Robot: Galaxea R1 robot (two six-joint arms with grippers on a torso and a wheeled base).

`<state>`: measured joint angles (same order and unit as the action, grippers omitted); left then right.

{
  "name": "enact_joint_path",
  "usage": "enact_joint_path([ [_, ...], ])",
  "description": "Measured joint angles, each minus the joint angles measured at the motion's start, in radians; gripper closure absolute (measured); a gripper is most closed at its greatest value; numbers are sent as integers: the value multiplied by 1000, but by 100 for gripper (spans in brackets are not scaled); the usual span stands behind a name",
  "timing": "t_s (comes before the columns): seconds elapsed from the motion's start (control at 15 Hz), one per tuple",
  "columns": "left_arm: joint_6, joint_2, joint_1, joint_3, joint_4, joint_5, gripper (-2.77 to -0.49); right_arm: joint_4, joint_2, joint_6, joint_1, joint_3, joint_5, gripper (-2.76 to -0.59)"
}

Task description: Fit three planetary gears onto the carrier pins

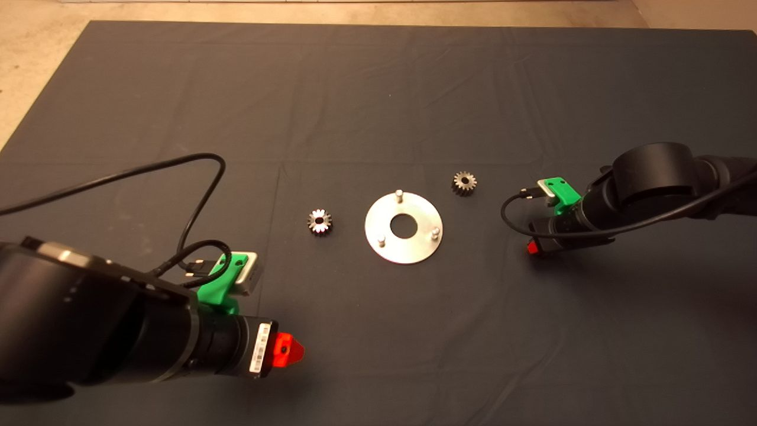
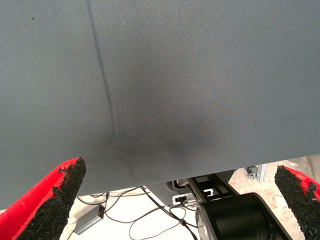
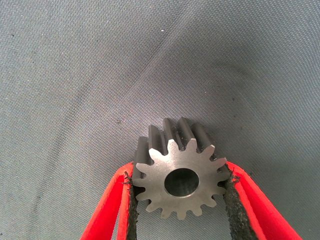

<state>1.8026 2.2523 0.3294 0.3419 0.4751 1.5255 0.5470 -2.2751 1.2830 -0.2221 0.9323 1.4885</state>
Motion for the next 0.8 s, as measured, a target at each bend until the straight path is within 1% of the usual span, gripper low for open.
enact_joint_path([
  [0.33, 0, 0, 0, 0, 0, 0, -275, 4, 0, 0, 0, -14, 3, -94],
  [0.53, 0, 0, 0, 0, 1, 0, -275, 4, -3, 0, 0, -15, 9, -94],
  [0.67, 0, 0, 0, 0, 6, 0, -275, 4, -6, 0, 0, -15, 8, -94],
  [0.73, 1, 0, 0, 0, 7, 0, -275, 4, -10, 1, -3, -15, 10, -94],
  [0.8, 1, 0, 0, 0, 8, 0, -275, 3, -26, 1, -13, -15, 14, -94],
])
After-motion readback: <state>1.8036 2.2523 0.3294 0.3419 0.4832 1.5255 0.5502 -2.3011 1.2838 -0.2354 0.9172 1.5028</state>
